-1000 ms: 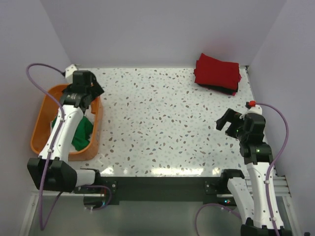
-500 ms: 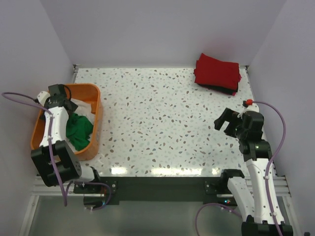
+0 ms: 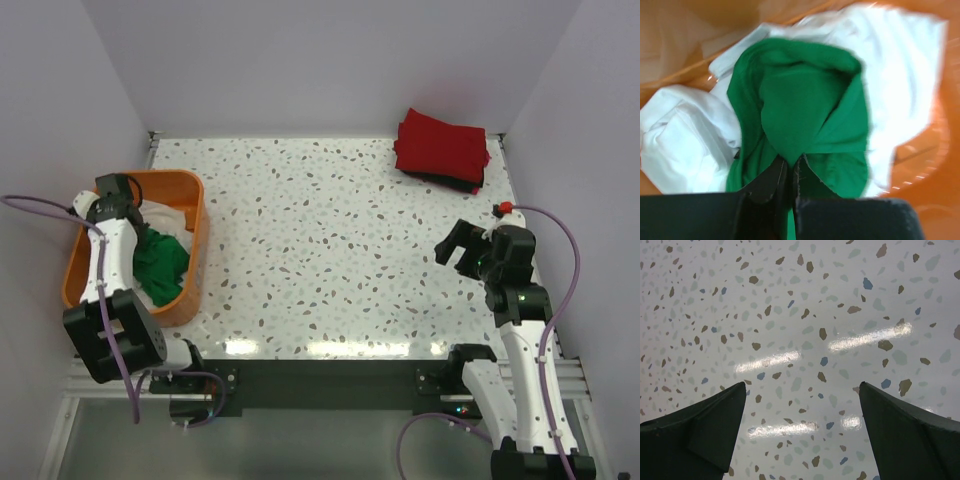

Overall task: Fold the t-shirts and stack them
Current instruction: Grab the tshirt from the pile, then move the tshirt to the center of the board, then flatten the tshirt out

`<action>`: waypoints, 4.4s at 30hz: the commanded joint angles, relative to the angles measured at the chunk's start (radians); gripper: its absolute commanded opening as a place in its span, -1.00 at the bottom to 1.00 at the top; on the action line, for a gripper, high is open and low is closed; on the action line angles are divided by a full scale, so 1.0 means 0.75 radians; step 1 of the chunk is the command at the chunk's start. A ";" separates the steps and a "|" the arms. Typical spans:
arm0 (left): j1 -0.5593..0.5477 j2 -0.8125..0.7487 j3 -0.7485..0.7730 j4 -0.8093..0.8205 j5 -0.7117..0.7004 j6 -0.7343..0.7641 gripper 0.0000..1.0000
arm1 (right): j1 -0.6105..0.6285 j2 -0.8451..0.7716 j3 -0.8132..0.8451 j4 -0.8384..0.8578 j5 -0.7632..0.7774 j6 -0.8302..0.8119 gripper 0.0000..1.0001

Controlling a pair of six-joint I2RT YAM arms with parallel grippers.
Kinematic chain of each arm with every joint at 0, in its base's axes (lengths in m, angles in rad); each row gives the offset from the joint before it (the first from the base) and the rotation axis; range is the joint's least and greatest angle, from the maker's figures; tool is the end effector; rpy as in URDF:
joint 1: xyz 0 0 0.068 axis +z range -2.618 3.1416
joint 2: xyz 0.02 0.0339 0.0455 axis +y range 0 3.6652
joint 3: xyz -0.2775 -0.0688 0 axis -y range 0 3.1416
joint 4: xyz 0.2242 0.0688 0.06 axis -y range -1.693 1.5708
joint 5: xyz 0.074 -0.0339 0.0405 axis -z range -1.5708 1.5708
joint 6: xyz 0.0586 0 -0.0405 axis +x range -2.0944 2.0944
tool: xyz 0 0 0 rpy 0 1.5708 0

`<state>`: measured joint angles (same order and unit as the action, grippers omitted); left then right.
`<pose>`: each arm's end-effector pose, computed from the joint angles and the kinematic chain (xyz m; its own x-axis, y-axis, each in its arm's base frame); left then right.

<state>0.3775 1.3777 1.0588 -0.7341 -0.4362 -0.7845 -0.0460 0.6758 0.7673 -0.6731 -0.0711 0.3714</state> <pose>0.2338 0.1194 0.2621 -0.1983 -0.7675 -0.6097 -0.9447 0.3155 -0.0899 0.1320 -0.0019 0.2946 -0.5162 0.3862 -0.7644 0.1866 0.9219 0.3396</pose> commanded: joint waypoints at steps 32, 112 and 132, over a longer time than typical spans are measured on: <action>-1.574 0.429 1.680 0.361 0.604 0.694 -1.00 | -0.002 -0.040 0.026 -0.006 0.133 0.004 0.97; -1.029 0.322 0.343 0.541 0.054 0.426 -1.00 | 0.646 0.709 -0.030 0.041 0.724 0.481 -1.00; -1.021 -0.401 0.601 0.257 -0.239 0.379 -1.00 | 0.642 0.396 1.266 -0.718 1.259 0.149 -1.00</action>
<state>-0.4007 1.0828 1.4963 -0.4885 -0.5629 -0.5030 0.4385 0.9356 1.7149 -1.0901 0.8474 0.5396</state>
